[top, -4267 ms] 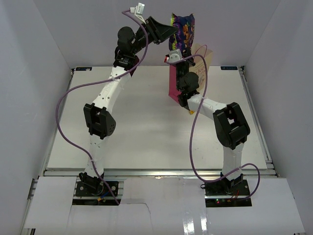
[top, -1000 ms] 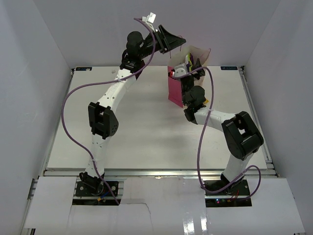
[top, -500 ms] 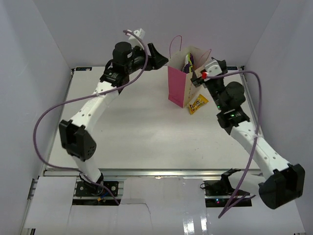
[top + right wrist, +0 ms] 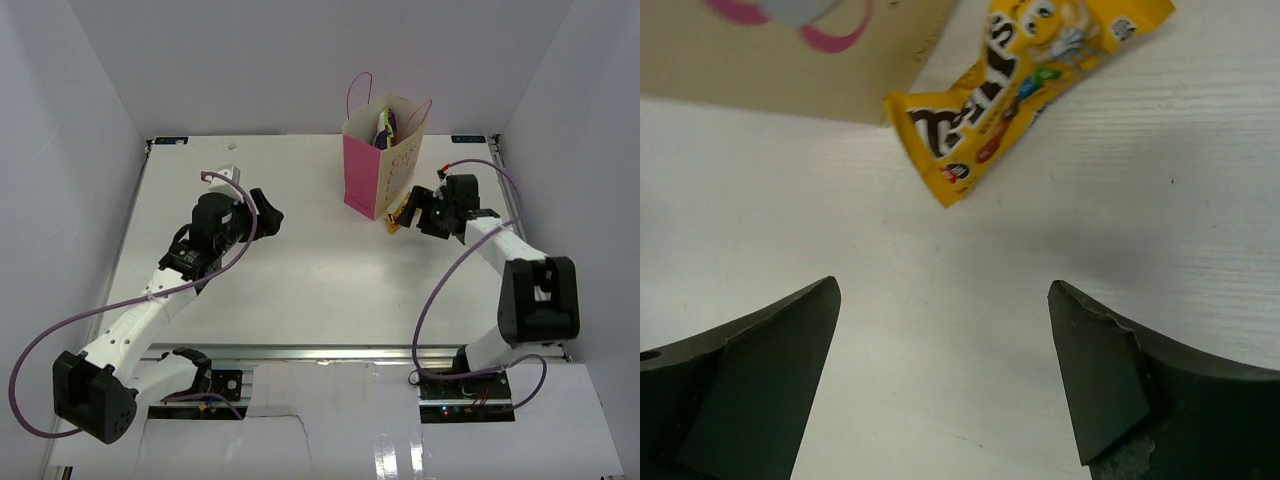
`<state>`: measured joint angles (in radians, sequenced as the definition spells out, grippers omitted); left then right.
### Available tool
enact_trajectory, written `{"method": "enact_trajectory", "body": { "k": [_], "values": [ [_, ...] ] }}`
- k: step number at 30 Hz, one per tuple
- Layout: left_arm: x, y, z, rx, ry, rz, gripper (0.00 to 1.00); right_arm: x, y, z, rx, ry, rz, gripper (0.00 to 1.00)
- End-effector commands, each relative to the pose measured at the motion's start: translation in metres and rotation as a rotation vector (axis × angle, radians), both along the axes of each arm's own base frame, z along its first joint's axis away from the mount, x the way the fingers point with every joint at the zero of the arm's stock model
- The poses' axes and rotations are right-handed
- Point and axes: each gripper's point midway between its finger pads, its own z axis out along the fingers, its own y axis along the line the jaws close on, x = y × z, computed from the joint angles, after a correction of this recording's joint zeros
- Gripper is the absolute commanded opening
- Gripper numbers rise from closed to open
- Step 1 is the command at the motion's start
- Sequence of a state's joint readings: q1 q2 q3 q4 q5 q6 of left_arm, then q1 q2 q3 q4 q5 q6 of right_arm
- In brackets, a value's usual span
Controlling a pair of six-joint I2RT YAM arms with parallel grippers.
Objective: Place the snacks into the paper bag
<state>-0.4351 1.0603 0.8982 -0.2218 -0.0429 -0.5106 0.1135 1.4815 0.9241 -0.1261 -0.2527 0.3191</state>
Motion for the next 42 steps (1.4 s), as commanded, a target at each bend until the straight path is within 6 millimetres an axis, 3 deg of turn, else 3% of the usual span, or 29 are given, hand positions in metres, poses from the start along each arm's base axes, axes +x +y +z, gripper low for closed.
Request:
{"method": "enact_trajectory", "body": {
  "k": [1, 7, 10, 14, 19, 22, 23, 25, 26, 28, 29, 31, 32, 36, 38, 39, 40, 42],
  "values": [
    [-0.010, 0.012, 0.001, -0.039, 0.010, 0.065, 0.89, 0.035, -0.006, 0.007, 0.084, 0.109, -0.254, 0.91],
    [-0.028, 0.024, -0.008, -0.061, 0.031, 0.103, 0.89, 0.076, 0.002, -0.013, 0.141, 0.178, -0.348, 0.87],
    [-0.036, 0.027, -0.012, -0.085, 0.046, 0.119, 0.89, 0.090, -0.004, -0.026, 0.108, 0.187, -0.410, 0.81],
    [-0.041, 0.033, -0.010, -0.092, 0.045, 0.139, 0.90, 0.089, -0.020, -0.052, 0.019, 0.228, -0.490, 0.70],
    [-0.041, 0.032, -0.009, -0.101, 0.051, 0.143, 0.90, 0.088, -0.019, -0.070, -0.005, 0.256, -0.489, 0.62],
    [-0.039, 0.029, -0.009, -0.098, 0.059, 0.132, 0.90, 0.092, -0.025, -0.069, -0.044, 0.233, -0.466, 0.36],
    [-0.038, 0.029, -0.008, -0.099, 0.058, 0.132, 0.90, 0.092, -0.026, -0.059, -0.038, 0.213, -0.456, 0.23],
    [-0.039, 0.030, -0.007, -0.100, 0.054, 0.133, 0.90, 0.088, -0.034, -0.052, -0.047, 0.197, -0.453, 0.17],
    [-0.039, 0.030, -0.008, -0.103, 0.053, 0.136, 0.90, 0.087, -0.037, -0.038, -0.053, 0.164, -0.432, 0.12],
    [-0.041, 0.030, -0.008, -0.105, 0.047, 0.134, 0.90, 0.078, -0.048, -0.032, -0.057, 0.151, -0.416, 0.09],
    [-0.042, 0.031, -0.005, -0.109, 0.036, 0.132, 0.91, 0.075, -0.048, -0.013, -0.066, 0.098, -0.354, 0.08],
    [-0.042, 0.031, -0.004, -0.104, 0.025, 0.126, 0.91, 0.066, -0.046, 0.002, -0.083, 0.044, -0.234, 0.08],
    [-0.042, 0.032, -0.003, -0.096, 0.015, 0.122, 0.91, 0.058, -0.032, 0.031, -0.106, -0.070, -0.033, 0.08],
    [-0.037, 0.030, 0.005, -0.085, -0.030, 0.105, 0.91, 0.016, 0.005, 0.117, -0.195, -0.526, 0.460, 0.08],
    [-0.035, 0.028, 0.008, -0.077, -0.049, 0.093, 0.91, -0.023, 0.028, 0.162, -0.190, -0.772, 0.669, 0.08],
    [-0.035, 0.028, 0.007, -0.074, -0.052, 0.089, 0.91, -0.036, 0.036, 0.176, -0.231, -0.879, 0.775, 0.09],
    [-0.033, 0.027, 0.006, -0.068, -0.052, 0.087, 0.91, -0.047, 0.047, 0.204, -0.226, -0.967, 0.853, 0.11],
    [-0.030, 0.025, 0.009, -0.066, -0.069, 0.076, 0.91, -0.055, 0.065, 0.221, -0.223, -0.982, 0.912, 0.09]
  ]
}}
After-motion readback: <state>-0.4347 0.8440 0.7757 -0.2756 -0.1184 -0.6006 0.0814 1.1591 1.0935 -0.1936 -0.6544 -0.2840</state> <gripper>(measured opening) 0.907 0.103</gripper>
